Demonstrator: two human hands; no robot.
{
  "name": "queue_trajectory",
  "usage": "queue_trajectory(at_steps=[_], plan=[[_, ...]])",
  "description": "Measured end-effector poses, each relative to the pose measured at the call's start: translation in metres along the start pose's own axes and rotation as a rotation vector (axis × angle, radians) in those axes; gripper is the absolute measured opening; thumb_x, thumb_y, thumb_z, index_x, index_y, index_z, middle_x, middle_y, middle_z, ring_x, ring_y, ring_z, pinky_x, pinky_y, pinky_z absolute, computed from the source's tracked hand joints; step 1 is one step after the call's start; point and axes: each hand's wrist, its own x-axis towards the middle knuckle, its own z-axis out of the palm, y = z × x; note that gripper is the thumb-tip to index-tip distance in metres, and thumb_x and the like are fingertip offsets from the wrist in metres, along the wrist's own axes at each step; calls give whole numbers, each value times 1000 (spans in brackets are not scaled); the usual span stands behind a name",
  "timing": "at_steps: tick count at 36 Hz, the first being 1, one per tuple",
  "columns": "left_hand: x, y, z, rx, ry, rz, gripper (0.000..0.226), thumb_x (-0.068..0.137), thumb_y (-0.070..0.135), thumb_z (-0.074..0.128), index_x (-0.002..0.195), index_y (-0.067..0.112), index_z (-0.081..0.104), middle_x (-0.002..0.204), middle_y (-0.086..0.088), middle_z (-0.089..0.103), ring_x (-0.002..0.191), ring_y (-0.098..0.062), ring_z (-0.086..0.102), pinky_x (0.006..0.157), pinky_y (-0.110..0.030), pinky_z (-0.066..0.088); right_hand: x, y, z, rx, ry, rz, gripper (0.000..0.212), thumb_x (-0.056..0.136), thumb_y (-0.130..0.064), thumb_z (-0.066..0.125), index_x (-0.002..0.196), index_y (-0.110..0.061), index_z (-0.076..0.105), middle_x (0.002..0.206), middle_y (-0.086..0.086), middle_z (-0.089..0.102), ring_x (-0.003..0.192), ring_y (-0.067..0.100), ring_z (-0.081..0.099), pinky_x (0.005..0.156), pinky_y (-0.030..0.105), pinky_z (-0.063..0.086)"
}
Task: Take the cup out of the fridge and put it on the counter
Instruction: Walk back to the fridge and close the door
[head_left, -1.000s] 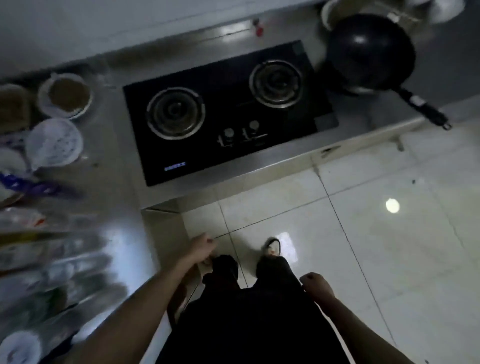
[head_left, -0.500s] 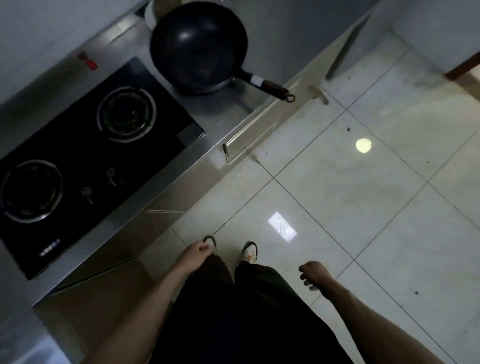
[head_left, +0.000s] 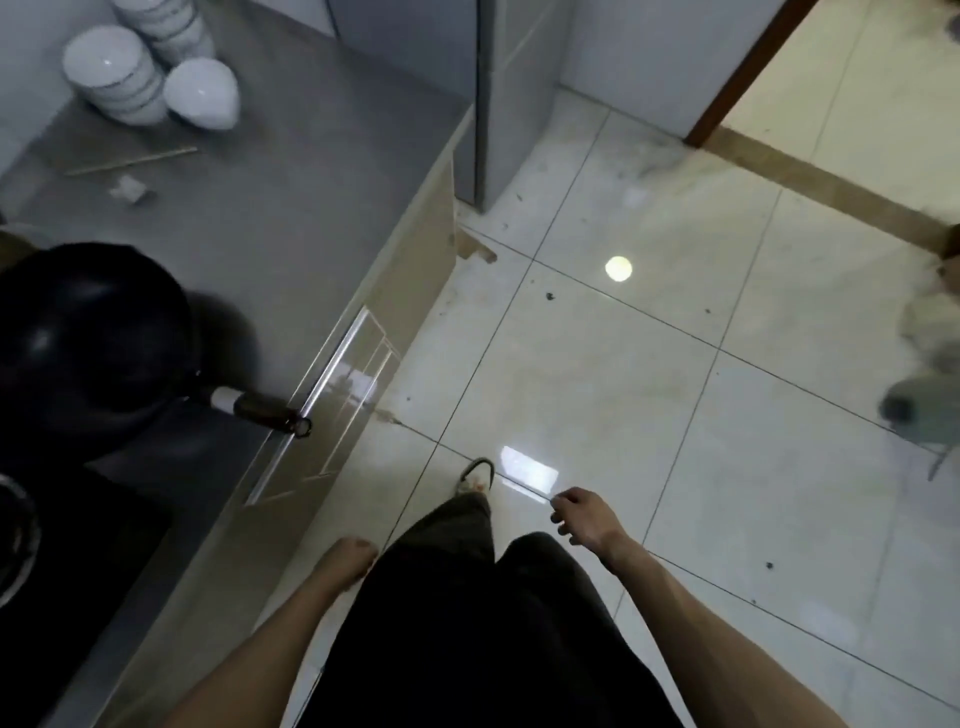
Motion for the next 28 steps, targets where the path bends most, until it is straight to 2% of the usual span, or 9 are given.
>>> queue_trajectory(at_steps=[7, 10, 14, 16, 19, 21, 23, 25, 28], plan=[[-6, 284, -13, 104, -63, 293, 21, 100, 18, 52, 106, 11, 71, 104, -15, 72, 97, -30, 69, 78, -32, 45, 18, 29, -138, 111, 111, 206, 31, 91, -18, 52, 97, 7, 69, 96, 21, 74, 85, 35, 70, 82, 47, 55], [-8, 397, -15, 130, -78, 424, 33, 102, 27, 54, 128, 13, 70, 121, -9, 74, 115, -29, 70, 90, -34, 52, 37, 37, -193, 286, 113, 279, 26, 94, -12, 51, 102, 9, 65, 82, 15, 69, 69, 27, 58, 65, 37, 46], [3, 519, -15, 146, -53, 522, 37, 102, 34, 56, 133, 18, 67, 126, -4, 73, 118, -23, 69, 90, -32, 49, 79, 42, -254, 253, 73, 351, 21, 93, -11, 51, 98, 3, 66, 80, 12, 68, 63, 23, 56, 59, 29, 42], [11, 563, -16, 165, -32, 528, 39, 103, 34, 55, 137, 17, 64, 130, -4, 71, 121, -23, 67, 94, -33, 50, 105, 37, -290, 169, 37, 365, 22, 93, -14, 52, 95, 0, 68, 92, 15, 71, 69, 21, 57, 64, 29, 45], [20, 606, -20, 158, -30, 462, 42, 105, 30, 54, 143, 12, 61, 134, -10, 68, 126, -28, 64, 106, -40, 50, 141, 11, -349, 124, -9, 375, 34, 99, -21, 51, 118, 1, 68, 117, 19, 69, 91, 22, 58, 88, 33, 51], [27, 623, -25, 134, -18, 402, 40, 104, 27, 56, 140, 9, 62, 133, -12, 69, 124, -30, 66, 108, -41, 50, 163, -23, -390, 83, -17, 314, 35, 99, -18, 49, 120, 3, 68, 120, 20, 68, 100, 29, 64, 91, 35, 51], [30, 631, -33, 101, 7, 342, 33, 103, 24, 58, 131, 7, 66, 125, -12, 70, 119, -30, 68, 104, -38, 50, 184, -65, -433, 72, -1, 264, 25, 96, -10, 49, 104, 6, 67, 95, 19, 67, 79, 31, 63, 70, 34, 47], [26, 631, -44, 73, 27, 264, 15, 102, 18, 57, 105, 11, 69, 102, -12, 69, 96, -27, 68, 88, -35, 49, 199, -108, -474, 140, 5, 238, 13, 95, -7, 49, 95, 0, 60, 80, 14, 61, 59, 24, 52, 56, 27, 37], [27, 631, -62, 97, 44, 172, 33, 100, 9, 52, 69, 17, 43, 72, -12, 41, 63, -19, 40, 64, -31, 28, 223, -177, -529, 206, 52, 120, 15, 94, -11, 50, 96, -2, 62, 82, 12, 65, 63, 23, 54, 58, 26, 38]])
